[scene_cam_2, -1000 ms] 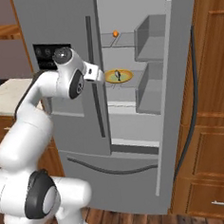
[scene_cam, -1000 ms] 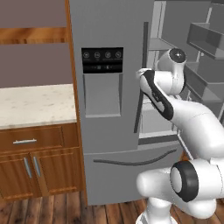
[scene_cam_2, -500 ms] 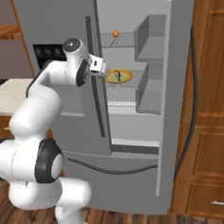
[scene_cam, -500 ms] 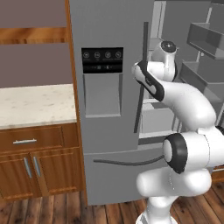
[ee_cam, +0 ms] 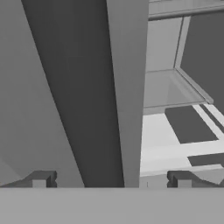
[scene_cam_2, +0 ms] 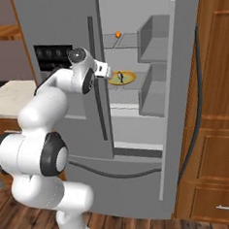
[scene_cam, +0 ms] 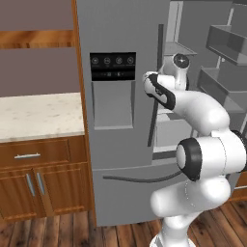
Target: Retrieve the fish from the fridge and place it on the saucepan with marinade on the stove.
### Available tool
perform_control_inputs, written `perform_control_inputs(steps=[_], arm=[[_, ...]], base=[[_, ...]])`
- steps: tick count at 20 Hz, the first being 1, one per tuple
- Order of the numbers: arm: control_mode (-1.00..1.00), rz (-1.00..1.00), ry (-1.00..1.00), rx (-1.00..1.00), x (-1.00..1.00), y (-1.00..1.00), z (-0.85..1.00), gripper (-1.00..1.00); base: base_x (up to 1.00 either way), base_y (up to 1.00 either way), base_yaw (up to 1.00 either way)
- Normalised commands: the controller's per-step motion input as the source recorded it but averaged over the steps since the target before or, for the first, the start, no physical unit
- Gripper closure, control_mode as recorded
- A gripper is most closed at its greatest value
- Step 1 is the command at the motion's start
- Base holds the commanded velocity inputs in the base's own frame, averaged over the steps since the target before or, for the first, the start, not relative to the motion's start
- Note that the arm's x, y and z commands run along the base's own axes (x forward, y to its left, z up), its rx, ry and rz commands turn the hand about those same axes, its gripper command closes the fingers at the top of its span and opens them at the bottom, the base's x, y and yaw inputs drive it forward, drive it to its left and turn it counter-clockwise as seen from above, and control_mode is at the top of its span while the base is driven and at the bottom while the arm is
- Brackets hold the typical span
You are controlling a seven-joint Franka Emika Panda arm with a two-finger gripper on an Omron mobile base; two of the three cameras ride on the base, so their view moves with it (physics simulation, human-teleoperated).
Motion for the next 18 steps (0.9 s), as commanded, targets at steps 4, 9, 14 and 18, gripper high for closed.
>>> perform_control_inputs(steps=[4, 9, 14, 18], arm=[[-1.00, 0.00, -0.13, 0.00, 0.36, 0.00, -0.21, -1.00], [-1.00, 0.00, 0.00, 0.00, 0.58, 0.00, -0.01, -1.00], [-1.00, 0.00, 0.02, 0.00, 0.62, 0.00, 0.00, 1.00], [-1.00, 0.00, 0.11, 0.00, 0.11, 0.01, 0.00, 1.00]], base=[[0.00, 0.00, 0.00], [0.00, 0.00, 0.00], [0.00, 0.00, 0.00], [0.00, 0.00, 0.00]])
